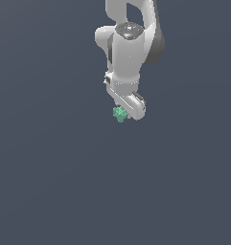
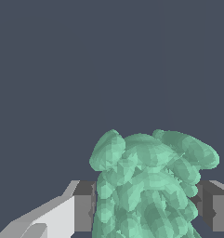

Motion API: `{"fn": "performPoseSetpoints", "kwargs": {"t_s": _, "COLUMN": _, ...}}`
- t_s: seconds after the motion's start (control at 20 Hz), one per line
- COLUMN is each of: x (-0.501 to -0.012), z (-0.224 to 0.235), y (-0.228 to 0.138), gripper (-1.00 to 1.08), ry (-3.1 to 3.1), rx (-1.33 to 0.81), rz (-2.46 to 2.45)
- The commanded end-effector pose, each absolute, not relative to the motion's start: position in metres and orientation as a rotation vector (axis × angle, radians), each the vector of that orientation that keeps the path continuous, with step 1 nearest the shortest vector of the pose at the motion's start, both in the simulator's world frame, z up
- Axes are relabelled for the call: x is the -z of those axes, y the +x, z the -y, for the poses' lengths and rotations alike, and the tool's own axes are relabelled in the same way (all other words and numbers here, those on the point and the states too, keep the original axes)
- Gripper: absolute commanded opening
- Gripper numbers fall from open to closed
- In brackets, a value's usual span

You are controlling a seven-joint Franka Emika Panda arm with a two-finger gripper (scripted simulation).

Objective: Pick up the object and move it to a goal position.

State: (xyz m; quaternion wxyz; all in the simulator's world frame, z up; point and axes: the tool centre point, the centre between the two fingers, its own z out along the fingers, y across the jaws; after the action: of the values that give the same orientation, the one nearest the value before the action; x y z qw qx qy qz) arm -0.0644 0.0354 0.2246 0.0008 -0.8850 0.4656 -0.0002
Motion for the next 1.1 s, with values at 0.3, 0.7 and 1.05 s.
{"fn": "performPoseSetpoints", "kwargs": {"t_s": 0.3, "x": -0.314, "z": -0.003, "y": -0.062, "gripper": -1.00, "ry": -2.780, "rx": 0.000, "rz": -1.463}}
{"fn": "performPoseSetpoints", "kwargs": {"t_s": 0.7, "x": -0.386, "z": 0.022, "y": -0.058, "gripper": -1.00, "ry": -2.780, "rx": 0.000, "rz": -1.462}}
{"fn": "performPoseSetpoints", "kwargs": {"t_s": 1.05, "x": -0.422, "z": 0.035, "y": -0.054, "gripper": -1.00, "ry": -2.781, "rx": 0.000, "rz": -1.461}}
